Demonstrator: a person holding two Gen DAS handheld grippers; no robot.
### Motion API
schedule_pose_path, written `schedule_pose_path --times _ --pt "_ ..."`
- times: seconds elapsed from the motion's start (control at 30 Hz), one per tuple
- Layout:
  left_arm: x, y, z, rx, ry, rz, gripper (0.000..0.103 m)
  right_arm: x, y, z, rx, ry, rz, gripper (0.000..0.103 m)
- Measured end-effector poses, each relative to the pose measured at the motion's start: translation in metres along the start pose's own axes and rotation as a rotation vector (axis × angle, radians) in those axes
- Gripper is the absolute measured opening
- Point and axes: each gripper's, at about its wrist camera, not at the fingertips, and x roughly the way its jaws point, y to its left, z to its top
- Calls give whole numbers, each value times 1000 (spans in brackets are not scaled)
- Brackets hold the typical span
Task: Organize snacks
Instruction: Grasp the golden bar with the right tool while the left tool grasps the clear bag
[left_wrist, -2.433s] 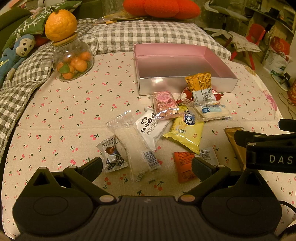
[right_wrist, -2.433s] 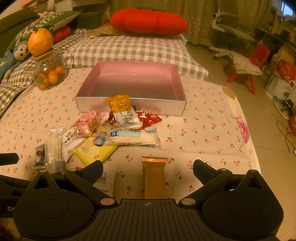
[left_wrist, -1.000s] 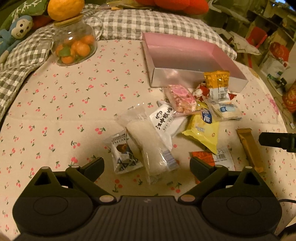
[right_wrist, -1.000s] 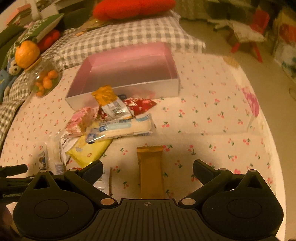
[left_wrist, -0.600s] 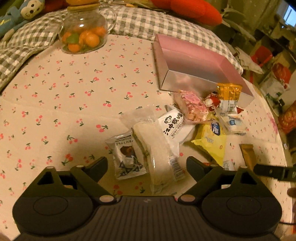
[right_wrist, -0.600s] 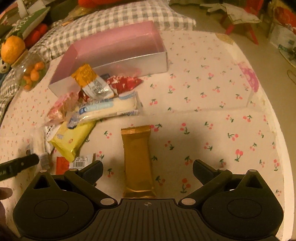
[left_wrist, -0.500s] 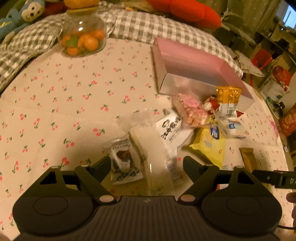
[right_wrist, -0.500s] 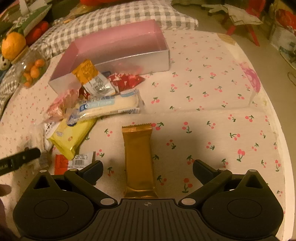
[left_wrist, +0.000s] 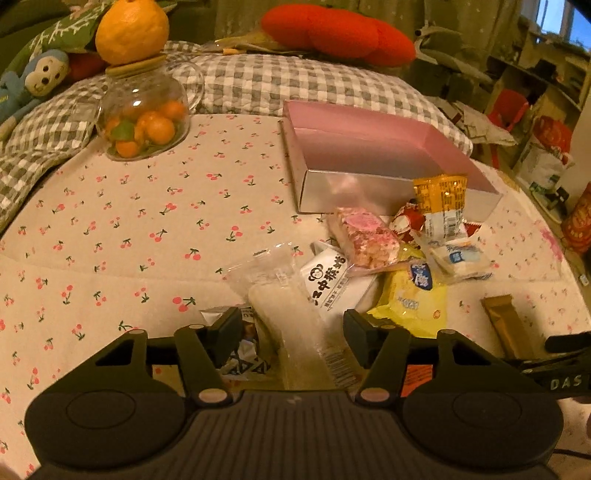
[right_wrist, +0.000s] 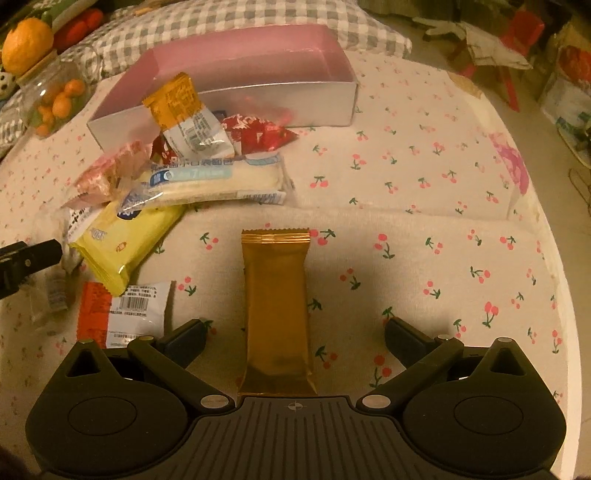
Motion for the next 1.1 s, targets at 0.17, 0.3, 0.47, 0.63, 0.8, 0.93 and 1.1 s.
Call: schedule_pose_path --times 0.17,0.3,0.47,0.63,0.8,0.93,1.1 --pt "3 2 -1 29 1 31 54 0 0 -1 -8 -2 3 103" --pt "2 6 -2 33 -2 31 47 0 0 -1 -13 6 6 103" --pt "-3 12 -3 14 -17 22 35 -1 0 -3 -15 -12 8 103" --pt "-5 13 -3 -4 -9 1 18 -4 2 -5 -17 -34 8 97" --pt "-6 19 -4 -33 -6 -16 13 -12 5 -5 -34 -68 19 64" --pt "-9 22 -3 -54 -9 -25 8 -15 7 -3 -47 -86 29 29" --pt "-13 22 -2 -55 -17 -32 2 -16 5 -2 -25 -90 34 27"
